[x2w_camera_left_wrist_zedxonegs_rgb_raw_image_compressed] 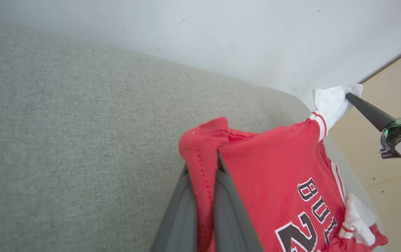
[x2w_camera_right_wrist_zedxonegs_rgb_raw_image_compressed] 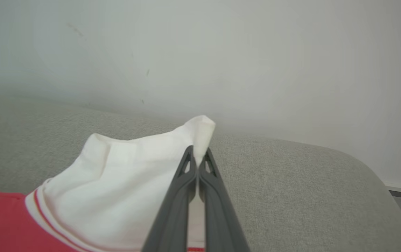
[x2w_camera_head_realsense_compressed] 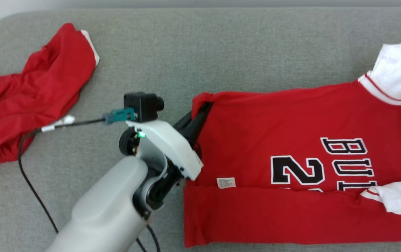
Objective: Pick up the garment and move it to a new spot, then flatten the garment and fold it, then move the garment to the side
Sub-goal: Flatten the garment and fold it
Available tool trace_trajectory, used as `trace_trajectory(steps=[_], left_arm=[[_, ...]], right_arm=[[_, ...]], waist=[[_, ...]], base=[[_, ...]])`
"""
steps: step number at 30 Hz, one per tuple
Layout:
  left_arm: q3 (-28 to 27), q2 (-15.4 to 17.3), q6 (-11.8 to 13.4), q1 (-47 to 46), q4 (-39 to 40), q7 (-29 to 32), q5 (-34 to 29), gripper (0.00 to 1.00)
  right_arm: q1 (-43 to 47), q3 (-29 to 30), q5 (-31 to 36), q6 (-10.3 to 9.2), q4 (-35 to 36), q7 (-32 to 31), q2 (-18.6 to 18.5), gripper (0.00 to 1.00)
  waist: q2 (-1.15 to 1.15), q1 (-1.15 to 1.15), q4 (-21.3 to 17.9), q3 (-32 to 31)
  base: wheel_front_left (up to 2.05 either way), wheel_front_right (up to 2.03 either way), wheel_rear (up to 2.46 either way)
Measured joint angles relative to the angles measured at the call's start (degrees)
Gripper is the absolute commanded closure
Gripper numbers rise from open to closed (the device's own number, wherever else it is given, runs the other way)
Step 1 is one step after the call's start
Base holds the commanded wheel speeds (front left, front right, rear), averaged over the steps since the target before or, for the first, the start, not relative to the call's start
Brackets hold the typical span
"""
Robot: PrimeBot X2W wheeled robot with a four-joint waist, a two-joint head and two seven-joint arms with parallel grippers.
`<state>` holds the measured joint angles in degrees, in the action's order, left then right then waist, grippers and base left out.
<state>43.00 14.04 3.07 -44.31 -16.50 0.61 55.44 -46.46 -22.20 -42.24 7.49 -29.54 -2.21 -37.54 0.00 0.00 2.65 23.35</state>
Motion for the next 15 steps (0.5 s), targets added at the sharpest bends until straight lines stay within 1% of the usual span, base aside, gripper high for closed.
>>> trace_trajectory(steps=[5, 8, 12, 15], left_arm=[[0.5, 1.2, 0.5, 5.4, 3.8, -1.8, 0.2, 1.0], [0.1, 1.8, 1.8, 9.0, 6.5, -3.1, 0.7, 1.0], [-0.8, 3.0, 3.9, 13.9, 10.3, -4.9, 1.9, 1.0], [-1.0, 3.9, 5.1, 17.1, 12.9, -5.6, 2.4, 1.0]], right_arm=[[9.4, 0.4, -2.0, 0.0, 3.9, 2.3, -2.1, 1.0], [14.8, 1.0, -2.6, 0.0, 5.4, 3.6, -2.2, 1.0], [21.1, 2.4, -3.5, 0.0, 6.8, 5.0, -0.4, 1.0], [23.8, 3.6, -3.5, 0.0, 7.7, 5.8, 0.7, 1.0]], waist=[[0.0, 0.0, -1.3, -2.1], [0.0, 0.0, -2.3, -3.6], [0.0, 0.0, -3.6, -5.3], [0.0, 0.0, -4.6, -6.1]], base=[[0.0, 0.0, 0.0], [0.0, 0.0, 0.0], [0.0, 0.0, 0.0], [0.0, 0.0, 0.0]])
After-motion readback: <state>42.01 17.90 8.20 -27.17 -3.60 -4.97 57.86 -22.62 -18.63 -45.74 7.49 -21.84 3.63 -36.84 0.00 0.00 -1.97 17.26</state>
